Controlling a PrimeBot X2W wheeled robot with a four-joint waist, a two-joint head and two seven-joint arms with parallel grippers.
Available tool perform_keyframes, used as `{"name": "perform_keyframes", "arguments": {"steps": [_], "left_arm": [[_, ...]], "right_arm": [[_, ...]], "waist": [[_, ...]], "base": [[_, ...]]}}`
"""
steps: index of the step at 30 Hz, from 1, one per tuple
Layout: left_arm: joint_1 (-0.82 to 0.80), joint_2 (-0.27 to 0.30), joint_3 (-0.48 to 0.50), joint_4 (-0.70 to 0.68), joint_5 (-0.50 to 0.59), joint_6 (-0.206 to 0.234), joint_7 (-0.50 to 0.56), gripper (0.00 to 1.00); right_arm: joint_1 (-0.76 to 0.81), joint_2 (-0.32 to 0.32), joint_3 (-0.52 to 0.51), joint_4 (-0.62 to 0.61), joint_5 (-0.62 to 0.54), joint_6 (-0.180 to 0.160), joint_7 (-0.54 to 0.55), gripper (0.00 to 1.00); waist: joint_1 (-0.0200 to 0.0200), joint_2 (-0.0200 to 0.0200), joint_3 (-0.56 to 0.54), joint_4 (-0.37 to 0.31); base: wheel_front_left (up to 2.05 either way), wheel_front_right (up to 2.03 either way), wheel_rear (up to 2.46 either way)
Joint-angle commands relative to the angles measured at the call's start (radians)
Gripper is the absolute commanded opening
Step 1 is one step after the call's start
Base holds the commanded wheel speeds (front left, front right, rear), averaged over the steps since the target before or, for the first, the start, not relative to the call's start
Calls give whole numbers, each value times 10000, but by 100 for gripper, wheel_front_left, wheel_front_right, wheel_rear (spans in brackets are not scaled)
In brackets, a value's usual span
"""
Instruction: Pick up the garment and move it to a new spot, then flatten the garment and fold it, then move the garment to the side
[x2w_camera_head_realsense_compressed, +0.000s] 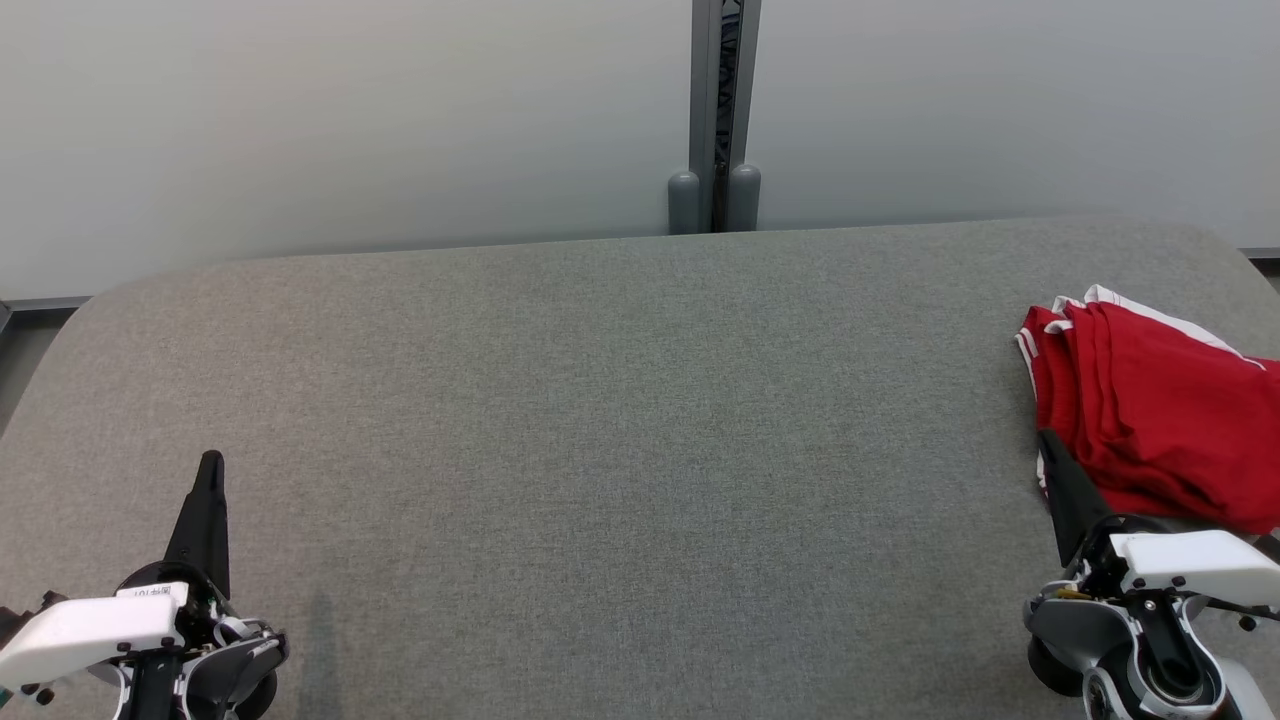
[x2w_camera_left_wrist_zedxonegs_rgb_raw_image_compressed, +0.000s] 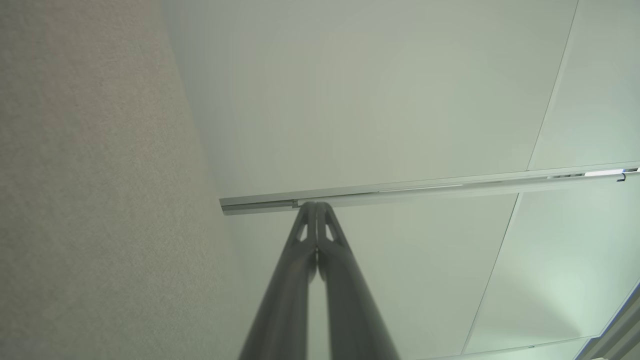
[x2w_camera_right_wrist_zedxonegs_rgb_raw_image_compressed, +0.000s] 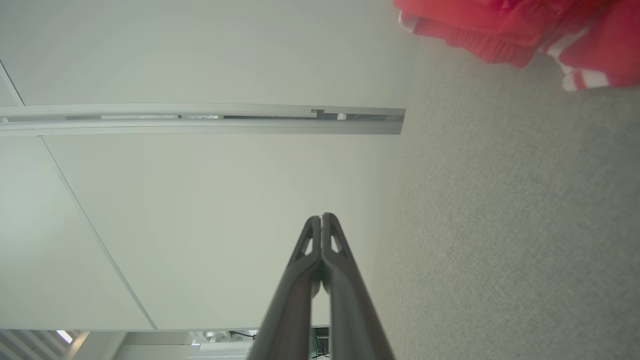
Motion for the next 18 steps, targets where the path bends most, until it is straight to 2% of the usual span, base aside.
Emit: {"name": "perform_keyframes", "arguments": {"steps": [1, 18], "left_arm": [[-85, 48, 37, -23, -2, -55, 8, 0], [-85, 48, 36, -23, 6, -56, 7, 0]], "right_arm": [[-76, -60, 1, 10, 38, 0, 53, 0], [-76, -60, 1, 10, 37, 0, 51, 0]], "waist": [[0, -1, 0, 0], [0, -1, 0, 0]], "base": [[0, 0, 0], [0, 0, 0]]}}
